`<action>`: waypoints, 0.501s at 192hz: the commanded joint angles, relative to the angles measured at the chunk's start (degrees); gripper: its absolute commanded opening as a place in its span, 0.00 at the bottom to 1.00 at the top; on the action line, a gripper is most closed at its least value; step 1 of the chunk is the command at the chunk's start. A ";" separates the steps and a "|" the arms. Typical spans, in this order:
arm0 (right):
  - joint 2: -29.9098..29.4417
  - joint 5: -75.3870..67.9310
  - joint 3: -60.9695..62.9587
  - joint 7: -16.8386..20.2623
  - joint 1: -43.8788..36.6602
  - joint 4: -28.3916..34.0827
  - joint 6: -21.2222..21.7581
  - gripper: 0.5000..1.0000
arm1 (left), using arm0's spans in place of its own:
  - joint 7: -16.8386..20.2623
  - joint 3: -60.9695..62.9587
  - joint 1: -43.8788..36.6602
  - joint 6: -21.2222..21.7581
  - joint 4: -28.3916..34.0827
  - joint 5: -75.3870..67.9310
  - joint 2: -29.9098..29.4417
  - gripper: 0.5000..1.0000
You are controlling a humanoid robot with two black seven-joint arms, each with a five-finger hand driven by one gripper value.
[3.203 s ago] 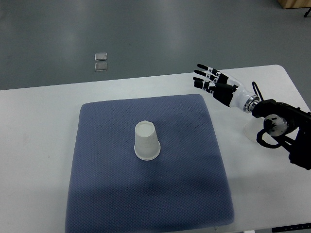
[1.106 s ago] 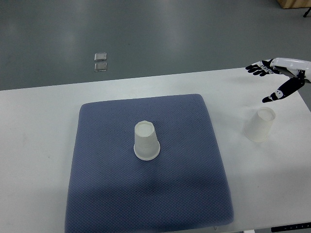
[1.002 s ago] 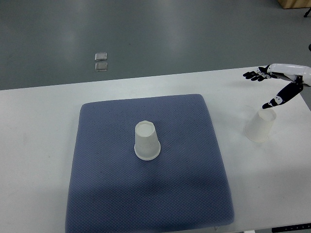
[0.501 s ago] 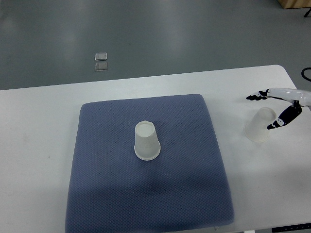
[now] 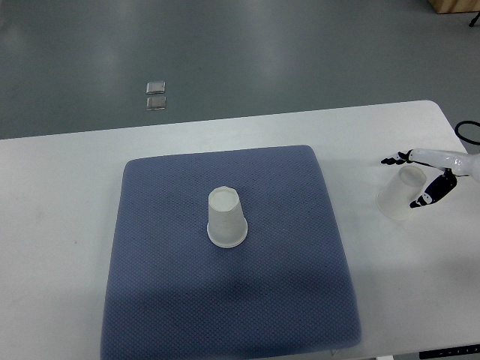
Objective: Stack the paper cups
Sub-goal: 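Lower the right hand around the standing white paper cup, then close the right hand fingers around the white paper cup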
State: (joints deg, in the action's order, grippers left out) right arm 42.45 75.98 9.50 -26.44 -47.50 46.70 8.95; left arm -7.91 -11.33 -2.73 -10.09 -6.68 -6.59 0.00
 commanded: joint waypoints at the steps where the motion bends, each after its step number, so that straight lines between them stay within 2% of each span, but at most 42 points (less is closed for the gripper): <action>1: -0.78 -0.04 -0.45 0.42 0.13 -0.03 -1.22 0.84 | 0.00 -0.01 0.00 -0.02 0.00 0.00 0.00 1.00; 60: -1.05 0.05 -2.03 0.77 1.09 -0.21 -3.94 0.80 | 0.00 -0.01 0.00 -0.02 0.00 0.00 0.00 1.00; 82: -0.87 0.14 -3.61 0.69 0.92 -0.30 -6.31 0.65 | 0.00 -0.01 0.00 -0.02 0.00 0.00 0.00 1.00; 96: -0.87 0.14 -4.31 0.69 0.92 -0.21 -7.63 0.61 | 0.00 -0.01 0.00 -0.02 0.00 0.00 0.00 1.00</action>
State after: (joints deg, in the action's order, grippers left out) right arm 41.45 76.10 6.37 -25.68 -46.48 46.47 3.14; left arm -7.91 -11.34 -2.73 -10.11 -6.68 -6.59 0.00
